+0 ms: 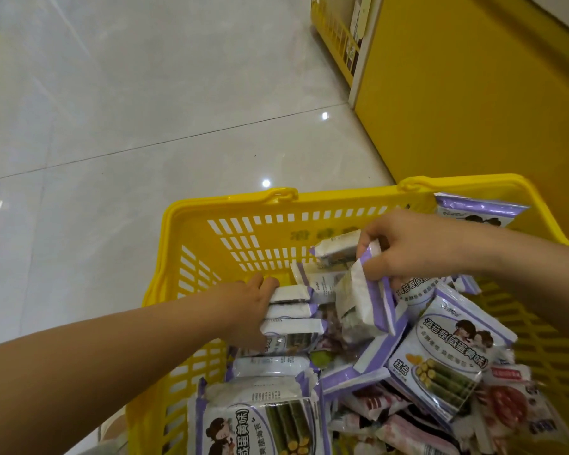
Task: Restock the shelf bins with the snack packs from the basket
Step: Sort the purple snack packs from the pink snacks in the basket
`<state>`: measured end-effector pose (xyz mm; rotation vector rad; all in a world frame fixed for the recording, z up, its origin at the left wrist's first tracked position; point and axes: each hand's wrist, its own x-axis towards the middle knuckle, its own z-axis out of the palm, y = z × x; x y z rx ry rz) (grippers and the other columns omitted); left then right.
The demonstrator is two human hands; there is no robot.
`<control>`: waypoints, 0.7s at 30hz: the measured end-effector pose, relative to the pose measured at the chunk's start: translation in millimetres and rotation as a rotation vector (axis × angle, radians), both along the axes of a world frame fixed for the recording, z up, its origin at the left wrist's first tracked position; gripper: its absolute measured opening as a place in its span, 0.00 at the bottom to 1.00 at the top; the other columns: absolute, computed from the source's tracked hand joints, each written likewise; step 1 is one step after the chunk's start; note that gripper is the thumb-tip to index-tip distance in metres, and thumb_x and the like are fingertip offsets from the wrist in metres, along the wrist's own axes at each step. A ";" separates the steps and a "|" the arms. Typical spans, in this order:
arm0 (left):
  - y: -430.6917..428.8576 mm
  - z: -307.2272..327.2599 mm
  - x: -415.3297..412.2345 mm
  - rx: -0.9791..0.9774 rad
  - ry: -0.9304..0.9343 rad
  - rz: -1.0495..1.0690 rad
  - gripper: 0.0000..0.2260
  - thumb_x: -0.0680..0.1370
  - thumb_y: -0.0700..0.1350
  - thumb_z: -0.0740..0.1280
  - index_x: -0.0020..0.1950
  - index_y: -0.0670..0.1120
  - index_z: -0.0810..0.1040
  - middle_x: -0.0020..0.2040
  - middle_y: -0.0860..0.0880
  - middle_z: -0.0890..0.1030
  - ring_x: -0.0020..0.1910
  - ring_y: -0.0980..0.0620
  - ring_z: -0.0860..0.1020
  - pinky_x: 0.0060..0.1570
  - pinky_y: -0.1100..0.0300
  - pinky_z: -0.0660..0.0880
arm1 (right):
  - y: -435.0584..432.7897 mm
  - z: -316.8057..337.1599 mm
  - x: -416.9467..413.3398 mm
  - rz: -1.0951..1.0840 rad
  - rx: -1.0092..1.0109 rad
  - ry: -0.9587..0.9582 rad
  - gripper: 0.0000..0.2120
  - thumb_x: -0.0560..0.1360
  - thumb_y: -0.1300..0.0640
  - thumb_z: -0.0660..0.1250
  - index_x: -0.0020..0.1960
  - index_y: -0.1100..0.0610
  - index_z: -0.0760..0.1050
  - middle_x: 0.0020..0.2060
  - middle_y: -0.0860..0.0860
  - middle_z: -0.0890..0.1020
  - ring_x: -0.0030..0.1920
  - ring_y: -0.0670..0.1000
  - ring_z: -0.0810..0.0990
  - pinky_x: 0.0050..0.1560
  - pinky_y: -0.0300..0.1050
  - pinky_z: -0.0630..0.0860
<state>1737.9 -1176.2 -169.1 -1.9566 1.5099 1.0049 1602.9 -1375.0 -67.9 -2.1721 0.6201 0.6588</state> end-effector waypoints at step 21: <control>8.5 44.7 17.7 0.144 -0.095 -0.130 0.18 0.77 0.54 0.65 0.66 0.50 0.73 0.59 0.48 0.77 0.55 0.47 0.77 0.49 0.55 0.75 | 68.5 -80.6 36.5 0.315 -0.335 -0.498 0.13 0.78 0.62 0.63 0.58 0.49 0.74 0.54 0.49 0.76 0.51 0.54 0.75 0.44 0.46 0.72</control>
